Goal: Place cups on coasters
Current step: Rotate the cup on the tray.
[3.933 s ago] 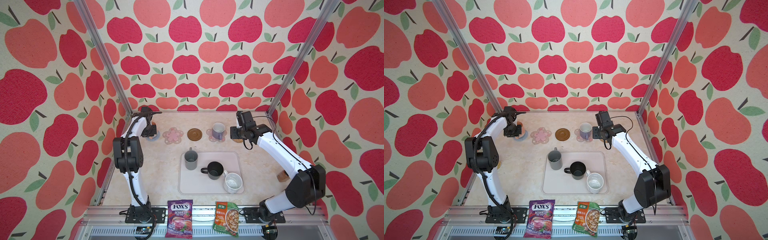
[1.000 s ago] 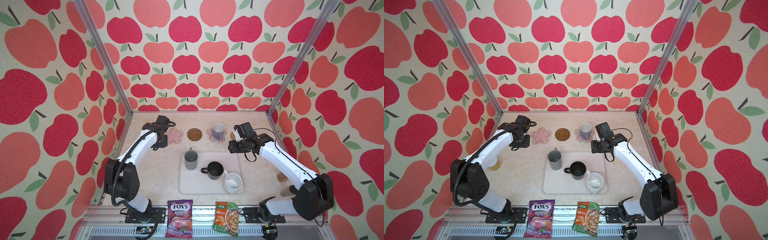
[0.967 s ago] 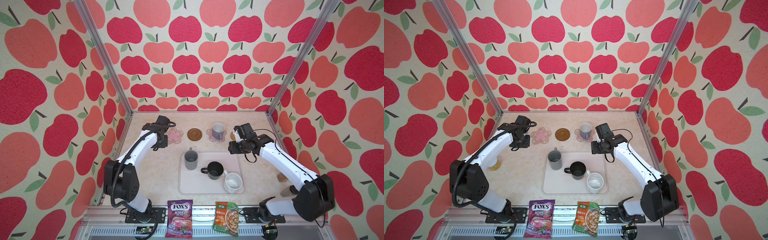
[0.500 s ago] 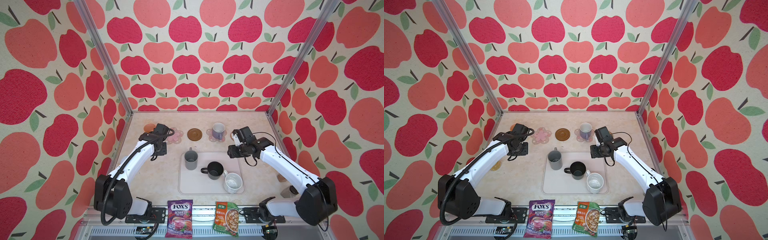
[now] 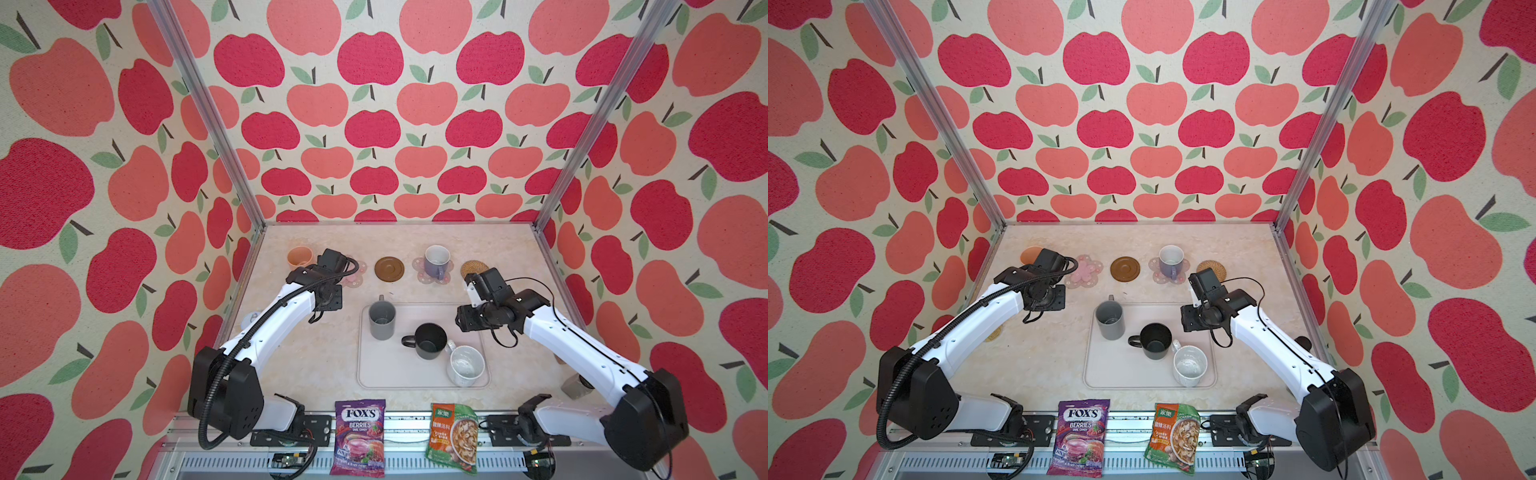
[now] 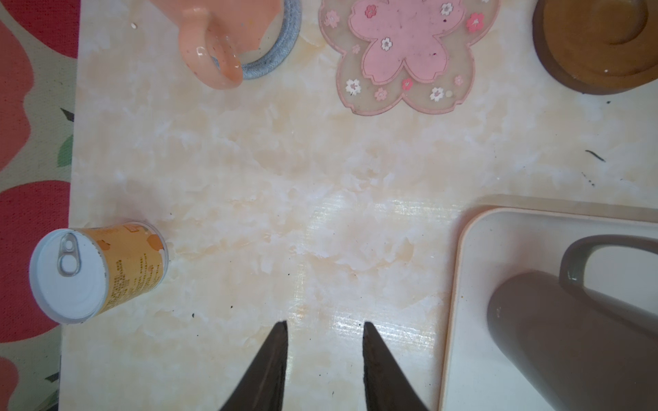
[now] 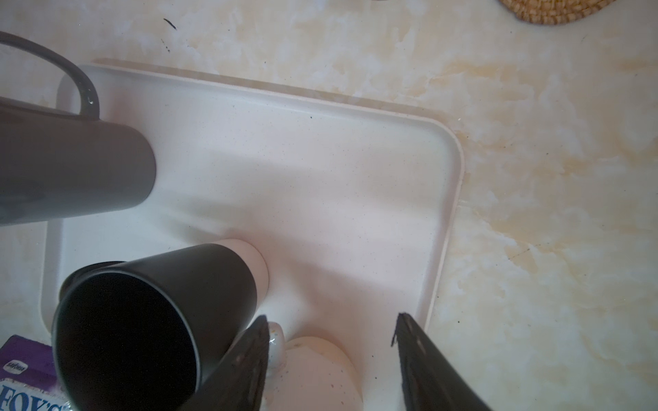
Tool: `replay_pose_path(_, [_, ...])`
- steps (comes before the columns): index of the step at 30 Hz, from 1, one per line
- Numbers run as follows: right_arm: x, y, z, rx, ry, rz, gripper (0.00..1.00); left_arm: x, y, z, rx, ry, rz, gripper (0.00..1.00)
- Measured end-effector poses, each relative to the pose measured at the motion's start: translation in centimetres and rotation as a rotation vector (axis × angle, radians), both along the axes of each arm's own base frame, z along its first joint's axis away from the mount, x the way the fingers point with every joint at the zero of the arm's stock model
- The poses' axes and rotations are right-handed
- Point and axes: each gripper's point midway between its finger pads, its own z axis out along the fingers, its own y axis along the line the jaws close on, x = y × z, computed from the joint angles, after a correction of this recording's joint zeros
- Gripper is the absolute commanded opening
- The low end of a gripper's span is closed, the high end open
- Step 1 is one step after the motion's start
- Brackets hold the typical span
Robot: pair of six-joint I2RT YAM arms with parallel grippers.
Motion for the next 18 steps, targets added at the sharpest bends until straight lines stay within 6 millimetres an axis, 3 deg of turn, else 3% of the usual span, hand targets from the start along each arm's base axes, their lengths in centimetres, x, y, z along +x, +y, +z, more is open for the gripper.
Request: replay_pose_path(18, [-2.3,1.7,-1.4,0.022,0.054,0.078,0.59,-0.7,0.3,-1.1,0.004,0.022,0.015,0.37])
